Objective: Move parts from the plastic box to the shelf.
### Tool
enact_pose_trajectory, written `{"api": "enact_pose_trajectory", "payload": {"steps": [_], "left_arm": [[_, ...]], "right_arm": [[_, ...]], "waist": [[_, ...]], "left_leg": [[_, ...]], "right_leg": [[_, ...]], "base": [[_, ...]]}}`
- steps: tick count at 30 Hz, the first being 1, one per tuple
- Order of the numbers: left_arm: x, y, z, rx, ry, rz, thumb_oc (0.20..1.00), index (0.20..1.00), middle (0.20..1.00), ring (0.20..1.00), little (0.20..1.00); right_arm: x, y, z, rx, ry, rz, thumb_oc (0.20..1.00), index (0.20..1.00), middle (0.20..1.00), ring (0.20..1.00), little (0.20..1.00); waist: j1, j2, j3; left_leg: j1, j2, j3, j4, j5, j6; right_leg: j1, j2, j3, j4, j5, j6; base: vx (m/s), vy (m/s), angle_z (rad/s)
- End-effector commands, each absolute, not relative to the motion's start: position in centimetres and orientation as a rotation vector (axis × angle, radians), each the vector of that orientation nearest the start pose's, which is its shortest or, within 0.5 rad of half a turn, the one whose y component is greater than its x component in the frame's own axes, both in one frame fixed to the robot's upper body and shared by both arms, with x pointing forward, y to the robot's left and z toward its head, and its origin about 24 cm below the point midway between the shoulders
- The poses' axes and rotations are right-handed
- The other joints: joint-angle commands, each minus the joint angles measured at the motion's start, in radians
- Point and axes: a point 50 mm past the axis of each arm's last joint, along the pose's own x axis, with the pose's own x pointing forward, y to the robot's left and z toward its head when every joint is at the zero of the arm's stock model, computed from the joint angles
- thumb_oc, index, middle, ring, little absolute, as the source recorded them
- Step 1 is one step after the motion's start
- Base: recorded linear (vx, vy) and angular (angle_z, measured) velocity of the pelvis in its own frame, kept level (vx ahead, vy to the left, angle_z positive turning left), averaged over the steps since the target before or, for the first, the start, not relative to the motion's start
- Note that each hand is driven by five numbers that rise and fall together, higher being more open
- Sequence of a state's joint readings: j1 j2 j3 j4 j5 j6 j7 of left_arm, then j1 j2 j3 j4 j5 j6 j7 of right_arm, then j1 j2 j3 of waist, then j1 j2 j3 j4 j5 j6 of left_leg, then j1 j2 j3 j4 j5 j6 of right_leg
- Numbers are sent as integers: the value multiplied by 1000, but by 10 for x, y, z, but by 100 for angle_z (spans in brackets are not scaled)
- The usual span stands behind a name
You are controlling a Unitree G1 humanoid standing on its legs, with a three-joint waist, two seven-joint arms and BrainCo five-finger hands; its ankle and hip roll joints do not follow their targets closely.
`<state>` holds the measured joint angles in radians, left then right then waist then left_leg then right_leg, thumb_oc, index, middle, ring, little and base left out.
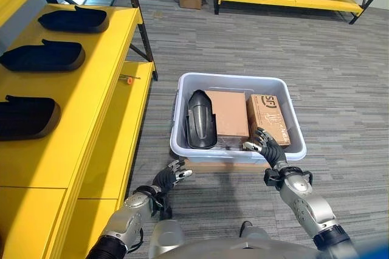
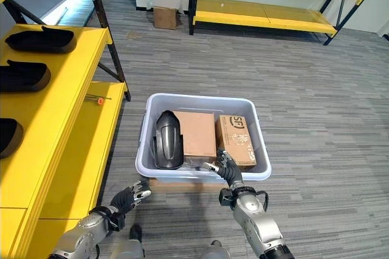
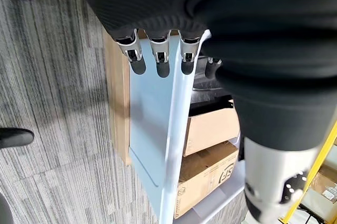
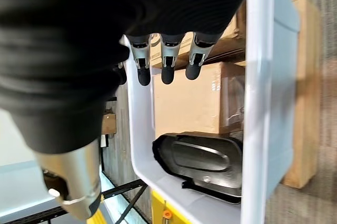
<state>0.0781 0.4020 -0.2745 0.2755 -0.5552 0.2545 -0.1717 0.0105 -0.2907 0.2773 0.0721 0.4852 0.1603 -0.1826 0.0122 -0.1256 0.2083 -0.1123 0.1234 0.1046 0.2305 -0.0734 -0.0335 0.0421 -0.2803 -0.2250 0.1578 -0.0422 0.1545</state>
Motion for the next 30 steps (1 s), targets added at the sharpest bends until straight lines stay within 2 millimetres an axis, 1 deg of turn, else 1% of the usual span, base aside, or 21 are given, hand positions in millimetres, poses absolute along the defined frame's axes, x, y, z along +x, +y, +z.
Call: {"api": "enact_pose_trajectory", "payload": {"steps": [1,2,3,4,5,6,7,8,11,14,17,20,22,25,27,29,30], "left_arm": [[197,186,-50,-143,636,-295,1000,1000,1000,1000,1000],[198,190,-48,-130,636,-281,1000,1000,1000,1000,1000],[199,192,-48,-129,635,-278,1000,1000,1000,1000,1000],[204,201,-41,-105,620,-259,1000,1000,1000,1000,1000],[202,203,-41,-107,617,-250,1000,1000,1000,1000,1000],[196,204,-45,-103,618,-231,1000,1000,1000,1000,1000],[193,203,-47,-103,611,-218,1000,1000,1000,1000,1000],[193,203,-47,-104,609,-218,1000,1000,1000,1000,1000],[190,190,-43,-168,572,-236,1000,1000,1000,1000,1000],[190,181,-44,-199,572,-261,1000,1000,1000,1000,1000],[190,177,-44,-205,569,-260,1000,1000,1000,1000,1000],[194,177,-38,-198,528,-251,1000,1000,1000,1000,1000],[198,182,-32,-158,492,-218,1000,1000,1000,1000,1000],[209,192,-17,-120,400,-156,1000,1000,1000,1000,1000],[218,197,-8,-71,354,-94,1000,1000,1000,1000,1000],[232,202,1,-26,332,11,1000,1000,1000,1000,1000],[243,205,8,-8,308,79,1000,1000,1000,1000,1000]], "right_arm": [[244,-156,10,146,273,58,1000,1000,1000,1000,1000],[243,-154,5,166,303,78,1000,1000,1000,1000,1000],[243,-154,5,167,304,83,1000,1000,1000,1000,1000],[244,-151,3,167,299,108,1000,1000,1000,1000,1000],[242,-152,1,165,309,116,1000,1000,1000,1000,1000],[236,-155,-3,153,338,125,1000,1000,1000,1000,1000],[234,-155,-5,147,348,138,1000,1000,1000,1000,1000],[233,-155,-5,146,349,139,1000,1000,1000,1000,1000],[225,-155,-8,81,376,194,1000,1000,1000,1000,1000],[223,-162,-10,56,387,187,1000,1000,1000,1000,1000],[224,-166,-10,48,390,159,1000,1000,1000,1000,1000],[225,-173,-6,19,344,112,1000,1000,1000,1000,1000],[227,-177,2,-13,292,78,1000,1000,1000,1000,1000],[228,-184,18,-48,213,59,1000,1000,1000,1000,1000],[228,-186,24,-40,182,51,1000,1000,1000,1000,1000],[232,-186,32,-39,137,55,1000,1000,1000,1000,1000],[235,-183,39,-49,101,62,1000,1000,1000,1000,1000]], "waist": [[10,62,6],[10,52,11],[10,50,13],[13,27,28],[9,33,35],[9,38,23],[13,37,16],[13,37,16],[21,39,1],[20,47,-8],[14,56,-13],[5,67,-14],[-1,72,-16],[-16,77,-14],[-27,80,-8],[-40,86,5],[-49,88,15]], "left_leg": [[149,-14,54,-259,11,63],[154,-15,64,-254,10,52],[155,-13,65,-252,10,48],[158,-1,66,-240,-7,28],[170,20,56,-254,-1,18],[167,37,43,-265,16,1],[168,42,45,-266,20,-6],[168,43,44,-266,21,-7],[169,50,38,-259,30,-23],[188,46,25,-263,27,-30],[201,47,19,-268,27,-35],[213,53,17,-277,32,-41],[218,55,15,-279,31,-45],[220,58,18,-282,31,-49],[213,60,21,-277,30,-50],[193,66,20,-263,32,-52],[180,70,21,-256,35,-55]], "right_leg": [[-122,100,-2,306,40,35],[-119,71,2,173,82,27],[-113,65,-1,137,89,26],[-128,-8,18,-39,235,54],[-126,-2,51,-67,219,66],[-96,18,47,-104,167,66],[-74,28,28,-116,143,65],[-71,29,25,-118,141,65],[-34,50,-3,-128,83,55],[-8,63,-11,-125,51,34],[3,69,-8,-120,38,25],[10,69,-4,-119,32,22],[13,69,-1,-117,26,23],[9,69,11,-113,21,23],[-4,70,20,-105,17,23],[-31,73,35,-87,13,19],[-50,75,46,-78,12,19]], "base": [[138,-152,-36],[129,-190,-36],[166,-529,-25],[133,-506,-7],[207,-605,-14],[183,-308,-10],[131,-208,10],[85,-129,29],[109,-90,9],[133,-30,-18],[103,17,-9],[93,35,1],[123,41,3],[136,42,2],[64,25,-4],[0,19,-9],[-7,10,-12]]}}
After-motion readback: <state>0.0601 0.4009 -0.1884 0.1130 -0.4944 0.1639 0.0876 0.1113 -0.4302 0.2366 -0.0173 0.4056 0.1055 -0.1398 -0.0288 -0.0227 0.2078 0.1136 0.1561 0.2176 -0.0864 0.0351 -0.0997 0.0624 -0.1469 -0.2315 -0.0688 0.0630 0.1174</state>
